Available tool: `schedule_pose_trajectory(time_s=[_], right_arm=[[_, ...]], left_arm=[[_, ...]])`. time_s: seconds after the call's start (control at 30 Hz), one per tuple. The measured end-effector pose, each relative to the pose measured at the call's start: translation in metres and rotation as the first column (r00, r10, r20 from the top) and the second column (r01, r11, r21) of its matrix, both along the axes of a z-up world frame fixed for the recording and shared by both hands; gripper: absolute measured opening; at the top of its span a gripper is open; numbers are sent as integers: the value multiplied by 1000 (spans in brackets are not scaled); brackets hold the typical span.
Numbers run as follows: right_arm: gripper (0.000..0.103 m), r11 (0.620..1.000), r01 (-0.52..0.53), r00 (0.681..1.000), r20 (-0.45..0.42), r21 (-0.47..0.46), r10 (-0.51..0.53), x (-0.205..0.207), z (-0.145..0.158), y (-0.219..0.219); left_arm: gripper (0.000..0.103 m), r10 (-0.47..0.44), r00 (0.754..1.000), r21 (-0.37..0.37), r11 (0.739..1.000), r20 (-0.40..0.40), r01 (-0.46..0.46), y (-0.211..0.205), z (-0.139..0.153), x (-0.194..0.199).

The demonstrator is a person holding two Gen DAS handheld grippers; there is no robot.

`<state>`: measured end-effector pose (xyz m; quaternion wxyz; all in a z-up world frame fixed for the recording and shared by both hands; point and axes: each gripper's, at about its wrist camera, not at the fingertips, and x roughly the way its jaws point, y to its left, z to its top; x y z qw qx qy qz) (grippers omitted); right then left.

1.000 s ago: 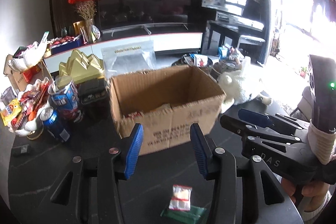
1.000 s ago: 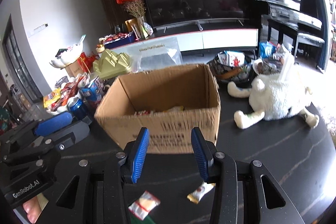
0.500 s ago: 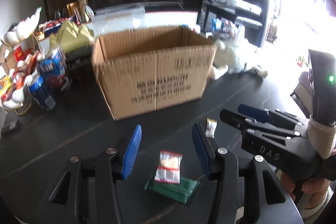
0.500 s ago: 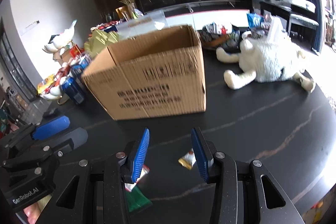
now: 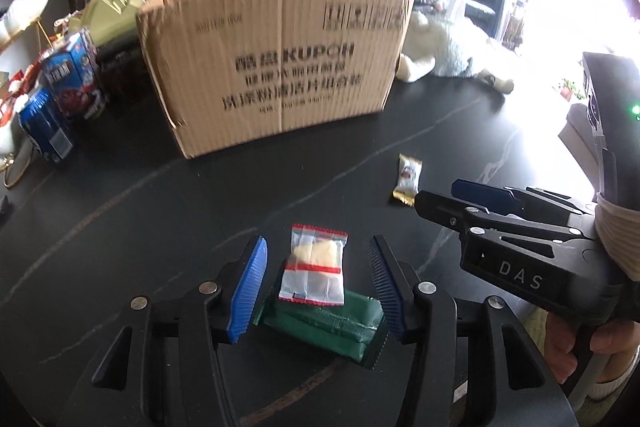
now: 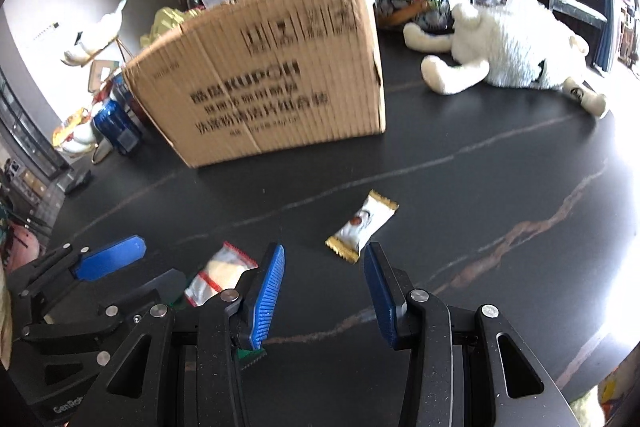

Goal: Organize snacks
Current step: 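Grasp the white-red packet lying on the green bag with the left tool, then grasp the gold-white candy bar with the right tool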

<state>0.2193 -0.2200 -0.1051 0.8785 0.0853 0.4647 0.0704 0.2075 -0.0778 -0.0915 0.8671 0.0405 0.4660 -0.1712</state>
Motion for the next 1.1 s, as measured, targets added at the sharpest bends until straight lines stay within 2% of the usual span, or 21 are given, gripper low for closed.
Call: schedule_pose_trajectory(time_s=[0.17, 0.23, 0.63, 0.8, 1.1], right_arm=[[44, 1000, 6, 1000, -23, -12, -6, 4, -10, 0], [48, 999, 20, 999, -31, -25, -21, 5, -15, -2], [48, 999, 41, 997, -71, -28, -43, 11, -26, -8], [48, 999, 45, 996, -71, -31, -47, 11, -27, -8], [48, 999, 43, 997, -58, -28, -45, 12, -27, -6]], left_arm=[[52, -29, 999, 8, 1000, -35, 29, -5, -16, 5], [52, -41, 998, 16, 999, -43, 41, -7, -22, 7], [52, -48, 997, 84, 995, -57, 52, -16, -46, 20], [42, -42, 997, 80, 996, -64, 47, -15, -49, 22], [39, -30, 997, 31, 999, -67, 32, -10, -44, 28]])
